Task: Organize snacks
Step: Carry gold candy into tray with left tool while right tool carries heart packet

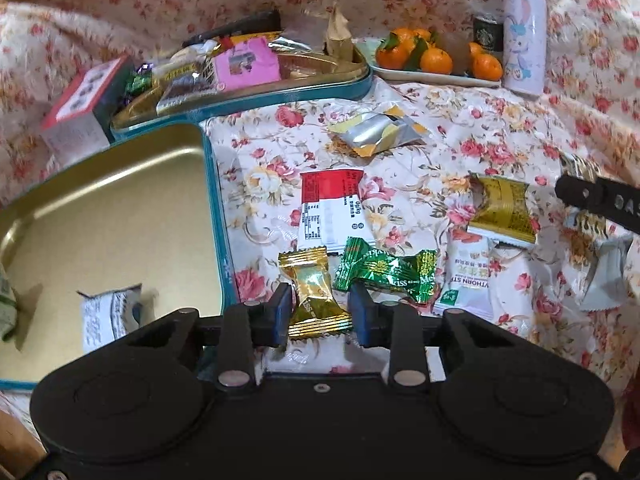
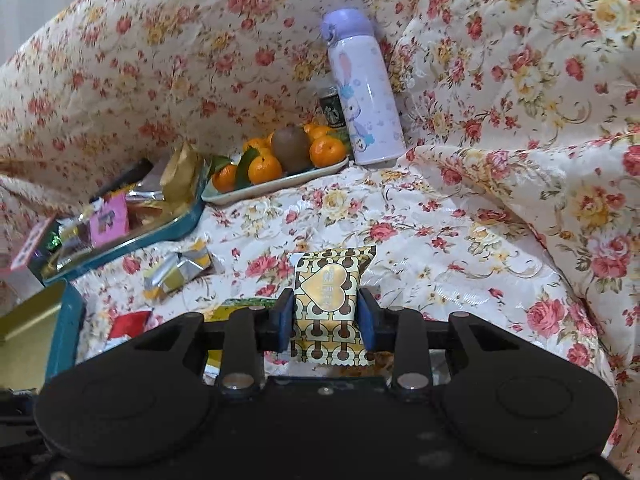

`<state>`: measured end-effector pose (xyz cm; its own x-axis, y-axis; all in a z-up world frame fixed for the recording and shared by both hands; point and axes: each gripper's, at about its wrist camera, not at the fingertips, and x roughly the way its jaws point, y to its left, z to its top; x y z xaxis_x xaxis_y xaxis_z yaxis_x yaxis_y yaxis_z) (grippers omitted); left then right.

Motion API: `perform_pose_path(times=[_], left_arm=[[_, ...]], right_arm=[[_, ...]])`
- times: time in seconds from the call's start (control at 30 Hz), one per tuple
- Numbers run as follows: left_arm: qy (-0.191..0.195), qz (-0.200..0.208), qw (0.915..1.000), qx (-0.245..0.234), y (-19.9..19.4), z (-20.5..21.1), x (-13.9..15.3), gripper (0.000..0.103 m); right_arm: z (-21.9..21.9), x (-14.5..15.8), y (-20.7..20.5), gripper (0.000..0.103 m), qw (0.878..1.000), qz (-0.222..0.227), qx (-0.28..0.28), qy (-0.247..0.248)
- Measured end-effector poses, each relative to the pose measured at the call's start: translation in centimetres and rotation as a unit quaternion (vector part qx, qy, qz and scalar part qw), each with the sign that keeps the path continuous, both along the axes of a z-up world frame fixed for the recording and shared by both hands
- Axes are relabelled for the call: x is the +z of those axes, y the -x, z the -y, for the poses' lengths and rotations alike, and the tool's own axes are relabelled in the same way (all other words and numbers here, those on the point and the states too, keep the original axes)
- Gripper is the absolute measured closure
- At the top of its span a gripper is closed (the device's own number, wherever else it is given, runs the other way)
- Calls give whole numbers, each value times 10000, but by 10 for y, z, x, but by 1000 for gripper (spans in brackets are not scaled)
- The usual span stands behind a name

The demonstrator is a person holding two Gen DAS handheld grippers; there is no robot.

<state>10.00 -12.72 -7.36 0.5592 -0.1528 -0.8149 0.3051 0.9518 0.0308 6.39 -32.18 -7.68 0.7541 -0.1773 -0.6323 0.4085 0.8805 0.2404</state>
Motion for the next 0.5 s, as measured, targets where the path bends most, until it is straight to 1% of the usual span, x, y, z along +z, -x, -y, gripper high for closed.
perform_pose_path(times=[0.07,0.2,0.37,0.5], left_arm=[[129,-34,9999,10,0,-4,1,67],[293,27,9996,-1,1,-9,10,68],[521,196,9984,18,4,-17,34,68],[679,317,9971,132,7,-34,54,68]], right_arm=[[-1,1,2,68,10000,28,1,-8],[-4,3,8,68,10000,90,24,-31],[-9,11,14,68,9998,183,13,-58],[-15,23,20,68,9996,284,48,-70]])
